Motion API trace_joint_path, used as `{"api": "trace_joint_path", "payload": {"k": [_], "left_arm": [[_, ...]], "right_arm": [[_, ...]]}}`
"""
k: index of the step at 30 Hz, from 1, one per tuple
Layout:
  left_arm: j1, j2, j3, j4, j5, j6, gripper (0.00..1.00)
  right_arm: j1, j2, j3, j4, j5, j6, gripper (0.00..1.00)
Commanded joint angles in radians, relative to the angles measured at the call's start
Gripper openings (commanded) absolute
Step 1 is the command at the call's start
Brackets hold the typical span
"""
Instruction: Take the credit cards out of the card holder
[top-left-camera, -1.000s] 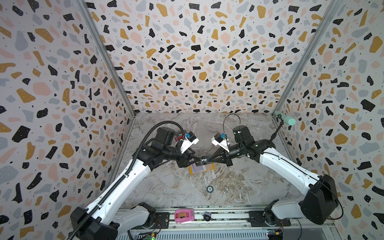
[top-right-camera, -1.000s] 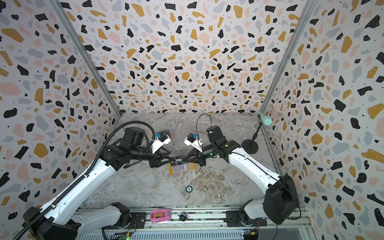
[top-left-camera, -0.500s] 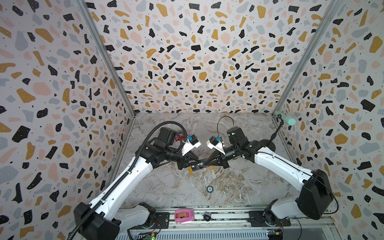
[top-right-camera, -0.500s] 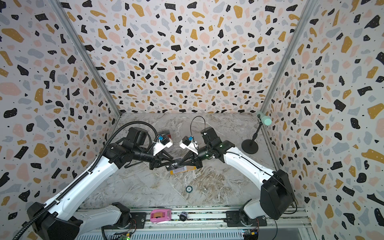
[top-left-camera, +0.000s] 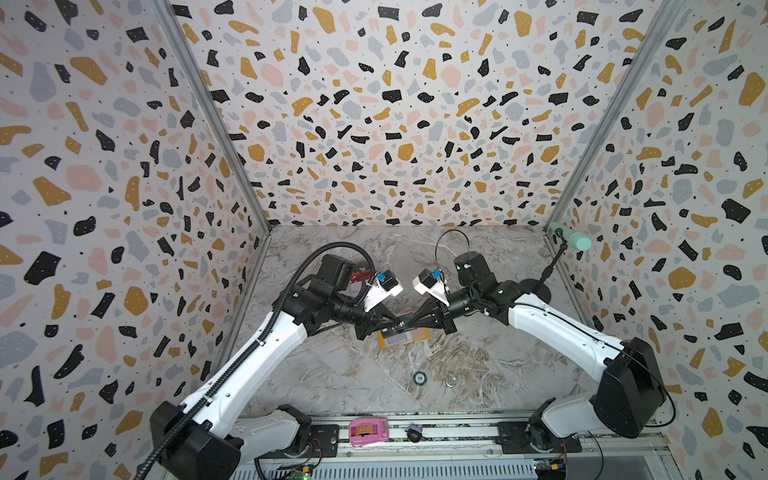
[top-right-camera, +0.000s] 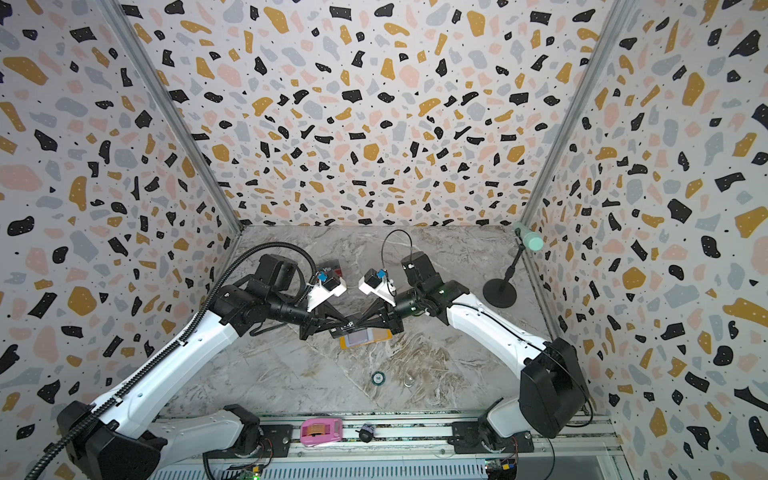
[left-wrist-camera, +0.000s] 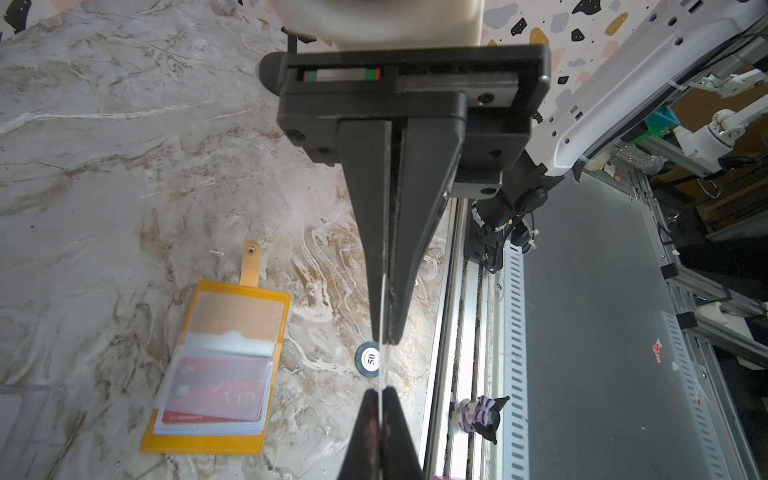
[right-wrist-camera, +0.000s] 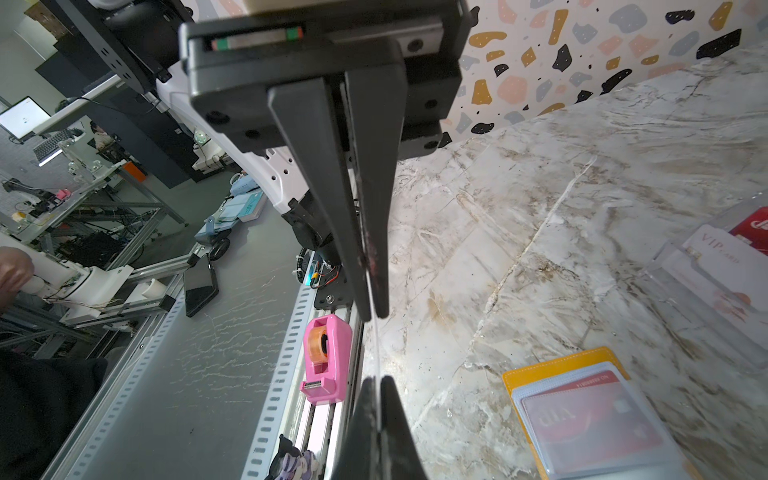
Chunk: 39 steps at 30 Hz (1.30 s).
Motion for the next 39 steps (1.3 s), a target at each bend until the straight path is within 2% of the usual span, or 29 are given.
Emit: {"api": "trace_joint_path", "payload": {"k": [1,3,6,10,12,15,18,21,26,31,34,39], "left_arm": [[0.004,0.004,0.006,0.018,-0.026,-0.005,0.0],[0.004,0.004,-0.008,0.046,-0.065,-0.016,0.0],[0.009,0.009,-0.03,0.122,-0.156,-0.074,0.0],[0.056,0.017,-0.052,0.23,-0.231,-0.117,0.0],[0.092,0.026,-0.056,0.284,-0.27,-0.122,0.0],[0.163,0.055,-0.051,0.375,-0.309,-0.123,0.0],[0.25,0.102,-0.05,0.483,-0.222,-0.133,0.0],[0.294,0.16,-0.029,0.538,-0.165,-0.105,0.0],[0.33,0.273,0.098,0.419,-0.171,0.107,0.0],[0.386,0.369,0.205,0.313,-0.059,0.362,0.0],[0.411,0.427,0.263,0.303,-0.034,0.399,0.0],[0.44,0.564,0.406,0.172,-0.026,0.544,0.0]], "right_arm": [[-0.002,-0.016,-0.001,0.027,0.048,0.04,0.12],[-0.017,-0.028,-0.018,0.048,0.068,0.068,0.28],[-0.048,-0.064,-0.055,0.093,0.097,0.112,0.57],[-0.09,-0.135,-0.117,0.139,0.183,0.16,0.82],[-0.113,-0.171,-0.152,0.164,0.241,0.186,0.88],[-0.143,-0.212,-0.196,0.207,0.327,0.229,0.94],[-0.175,-0.236,-0.229,0.241,0.4,0.267,0.95],[-0.195,-0.245,-0.247,0.25,0.469,0.285,0.97],[-0.223,-0.253,-0.27,0.255,0.495,0.288,0.99],[-0.242,-0.276,-0.3,0.275,0.524,0.295,1.0],[-0.251,-0.279,-0.305,0.278,0.524,0.3,1.0],[-0.261,-0.282,-0.31,0.275,0.524,0.302,1.0]]}}
